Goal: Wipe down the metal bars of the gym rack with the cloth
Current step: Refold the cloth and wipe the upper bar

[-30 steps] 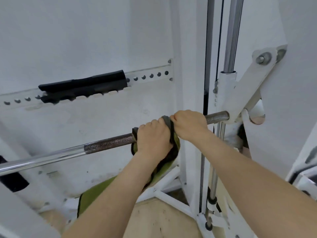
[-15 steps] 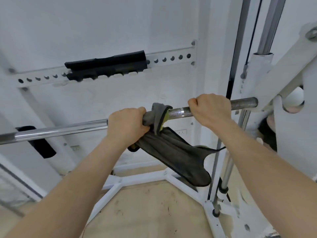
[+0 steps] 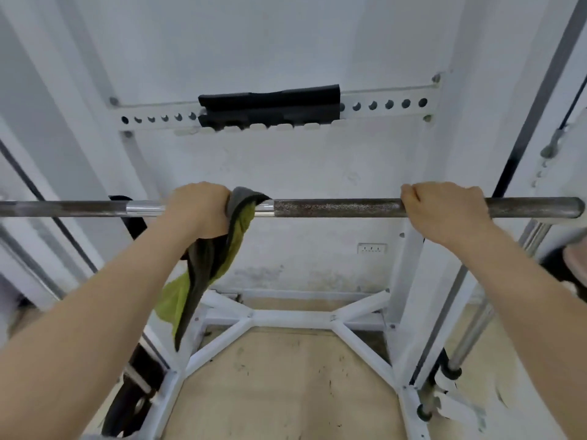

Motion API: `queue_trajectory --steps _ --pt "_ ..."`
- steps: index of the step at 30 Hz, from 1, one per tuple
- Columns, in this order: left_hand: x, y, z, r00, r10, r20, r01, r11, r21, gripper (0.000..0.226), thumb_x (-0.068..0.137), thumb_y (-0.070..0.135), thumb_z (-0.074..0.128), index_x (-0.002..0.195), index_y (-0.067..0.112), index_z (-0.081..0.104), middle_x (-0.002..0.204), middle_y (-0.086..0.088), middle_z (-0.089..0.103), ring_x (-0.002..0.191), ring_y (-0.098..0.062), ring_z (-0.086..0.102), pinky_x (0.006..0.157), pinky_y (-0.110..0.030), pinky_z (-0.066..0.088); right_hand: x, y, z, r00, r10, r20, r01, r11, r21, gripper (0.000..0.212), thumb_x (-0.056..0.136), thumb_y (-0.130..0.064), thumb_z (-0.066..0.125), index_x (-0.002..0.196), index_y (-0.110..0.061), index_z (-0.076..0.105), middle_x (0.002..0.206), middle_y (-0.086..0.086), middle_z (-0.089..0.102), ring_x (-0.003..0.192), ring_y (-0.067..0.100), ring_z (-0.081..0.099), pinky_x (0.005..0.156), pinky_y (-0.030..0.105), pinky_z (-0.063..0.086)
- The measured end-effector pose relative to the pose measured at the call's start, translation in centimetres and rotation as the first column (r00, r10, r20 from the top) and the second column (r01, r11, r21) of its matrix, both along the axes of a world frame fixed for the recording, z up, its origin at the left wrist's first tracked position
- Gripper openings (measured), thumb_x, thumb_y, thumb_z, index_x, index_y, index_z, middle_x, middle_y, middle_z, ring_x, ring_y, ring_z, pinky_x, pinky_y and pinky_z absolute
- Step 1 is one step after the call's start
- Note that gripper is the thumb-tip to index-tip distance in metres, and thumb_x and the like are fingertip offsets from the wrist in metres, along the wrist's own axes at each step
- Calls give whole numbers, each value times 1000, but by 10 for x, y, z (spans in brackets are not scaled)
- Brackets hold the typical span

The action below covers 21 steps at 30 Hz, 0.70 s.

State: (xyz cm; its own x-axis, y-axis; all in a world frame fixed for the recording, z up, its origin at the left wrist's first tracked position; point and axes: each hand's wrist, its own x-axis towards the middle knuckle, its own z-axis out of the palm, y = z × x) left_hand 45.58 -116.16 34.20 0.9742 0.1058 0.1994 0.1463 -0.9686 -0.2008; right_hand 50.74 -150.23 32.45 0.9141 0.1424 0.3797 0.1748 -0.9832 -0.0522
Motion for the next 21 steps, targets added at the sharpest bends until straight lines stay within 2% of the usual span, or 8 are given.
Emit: queue_trajectory --steps 3,5,8,11,14,17,19,21 --pt "6 -39 -19 956 -245 159 230 967 109 36 78 34 55 112 22 55 86 1 65 72 -29 60 64 -31 35 -16 73 -5 971 230 67 -221 968 -115 26 100 -29 25 84 -18 42 78 1 56 70 28 48 70 38 31" --pt "10 -66 -32 915 -319 248 297 947 122 39 78 36 54 114 21 53 92 2 66 82 -29 64 68 -33 31 -22 115 -4 948 314 59 -306 946 -111 23 100 -27 29 83 -17 41 81 4 58 71 30 51 68 37 32" --pt "18 -65 -27 947 -248 204 247 969 31 29 87 43 49 104 22 59 86 2 63 83 -27 63 66 -30 30 -19 137 -1 952 306 -3 -306 952 -19 24 99 -23 33 78 -16 42 88 8 64 75 30 53 68 36 36" --pt "13 -28 -19 957 -232 176 240 971 -25 35 86 55 50 94 23 62 70 4 50 73 -25 57 63 -30 34 -26 155 8 947 319 -35 -318 948 30 34 102 -32 26 77 -19 45 86 6 62 81 31 57 72 38 41" --pt "3 24 -19 951 -222 215 220 975 34 29 88 48 49 95 24 63 81 -1 62 73 -28 58 60 -29 32 -38 202 12 925 377 -46 -374 925 64 43 101 -43 21 74 -22 47 77 -1 55 76 26 54 69 38 40" --pt "-9 86 -19 954 -182 237 173 983 59 23 88 41 46 88 22 59 73 0 56 66 -28 52 58 -29 30 -41 252 10 873 471 -123 -467 882 62 34 97 -44 32 88 -19 52 86 -1 58 80 25 55 72 39 44" --pt "-13 117 -19 961 -164 224 154 986 61 21 88 39 47 82 21 55 68 3 49 61 -25 47 58 -29 31 -37 278 14 845 477 -243 -500 865 -39 27 88 -43 48 98 -18 47 89 -3 55 81 24 53 67 35 43" --pt "-9 135 -14 975 -161 156 158 987 35 26 86 41 50 74 18 50 67 3 51 55 -20 42 57 -29 34 -32 295 16 872 400 -281 -458 871 -179 26 81 -37 58 89 -18 43 76 -5 47 75 24 51 57 30 35"
